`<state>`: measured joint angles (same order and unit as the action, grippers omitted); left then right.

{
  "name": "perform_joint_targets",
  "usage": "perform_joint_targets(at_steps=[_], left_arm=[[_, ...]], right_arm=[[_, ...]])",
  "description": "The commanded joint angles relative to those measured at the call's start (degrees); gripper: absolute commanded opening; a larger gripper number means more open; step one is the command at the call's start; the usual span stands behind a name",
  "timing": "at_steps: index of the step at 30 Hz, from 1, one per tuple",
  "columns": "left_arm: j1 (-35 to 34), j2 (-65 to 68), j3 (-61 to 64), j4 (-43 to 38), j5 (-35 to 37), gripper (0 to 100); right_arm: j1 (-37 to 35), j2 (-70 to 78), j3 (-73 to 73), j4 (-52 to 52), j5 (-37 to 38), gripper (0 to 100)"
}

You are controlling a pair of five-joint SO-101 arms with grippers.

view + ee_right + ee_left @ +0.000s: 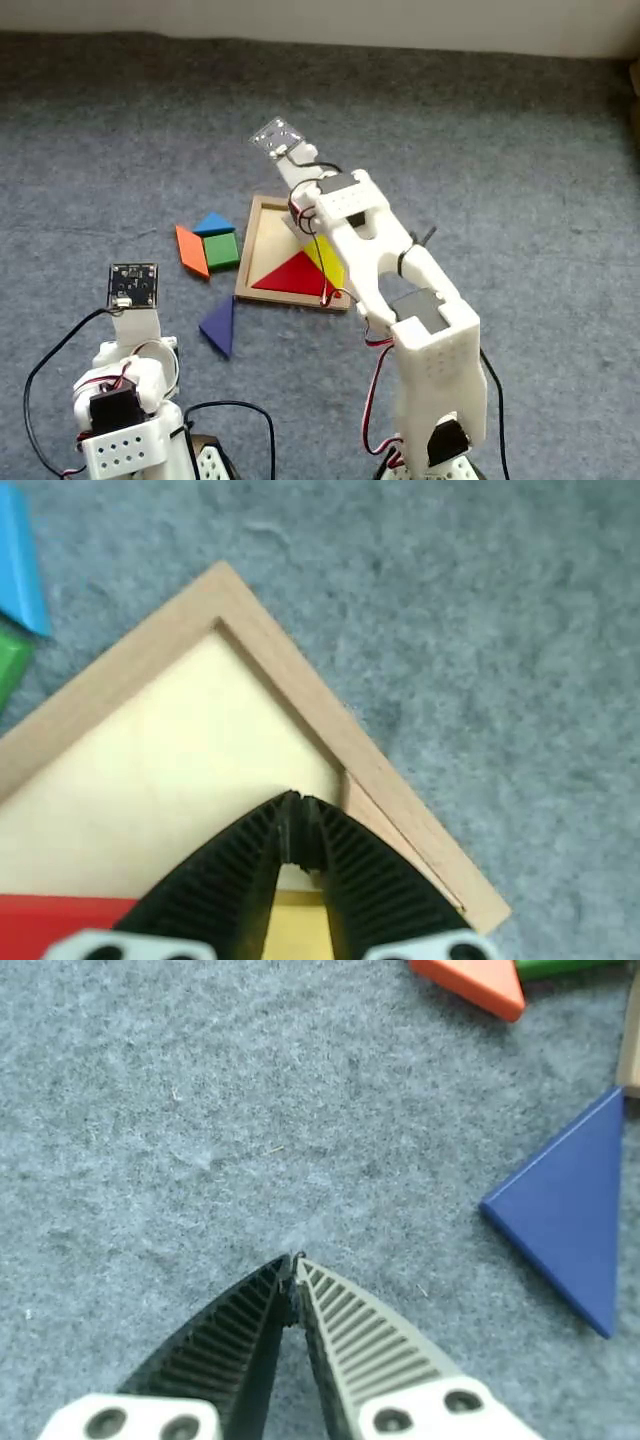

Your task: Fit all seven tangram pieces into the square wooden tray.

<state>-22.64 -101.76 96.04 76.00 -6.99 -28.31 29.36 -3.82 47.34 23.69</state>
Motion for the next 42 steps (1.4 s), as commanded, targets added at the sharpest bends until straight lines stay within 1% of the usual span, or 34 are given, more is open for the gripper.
perform_joint_targets(at_steps=[1,10,11,16,21,24,27,30,33,39,42], left_arm=[[-0.48,-2.59,1.10,0.26,0.35,1],[-0.48,-2.59,1.10,0.26,0.35,1],[-0.48,-2.59,1.10,0.26,0.35,1],[-0.48,-2.59,1.10,0.26,0.35,1],[-0.48,-2.59,1.10,0.26,0.35,1],[-0.48,-2.59,1.10,0.26,0.35,1],[-0.48,-2.59,1.10,0.26,0.35,1],[-0.48,-2.59,1.10,0.26,0.35,1],[-0.48,-2.59,1.10,0.26,0.35,1],[-0.48,-2.59,1.10,0.26,0.35,1],[-0.48,-2.59,1.10,0.26,0.35,1]], right_arm=[[2.33,-5.85,-1.36,2.07,-0.62,0.8],[0.48,-16.75,-1.19,12.97,-0.97,0.8],[0.04,-17.63,-1.19,14.20,-2.29,0.8],[-2.07,-21.49,-1.19,17.54,-14.59,0.8],[-6.20,-21.76,-0.57,18.86,-20.92,0.8],[-9.63,-21.85,2.07,16.31,-24.26,0.8],[-13.67,-21.58,5.67,9.98,-28.48,1.0],[-16.84,-21.67,11.03,0.57,-28.92,1.1],[-18.51,-21.67,15.08,-6.55,-28.92,1.1],[-20.09,-21.67,16.40,-7.87,-29.27,2.3],[-21.23,-21.41,12.79,-7.87,-29.27,11.5]])
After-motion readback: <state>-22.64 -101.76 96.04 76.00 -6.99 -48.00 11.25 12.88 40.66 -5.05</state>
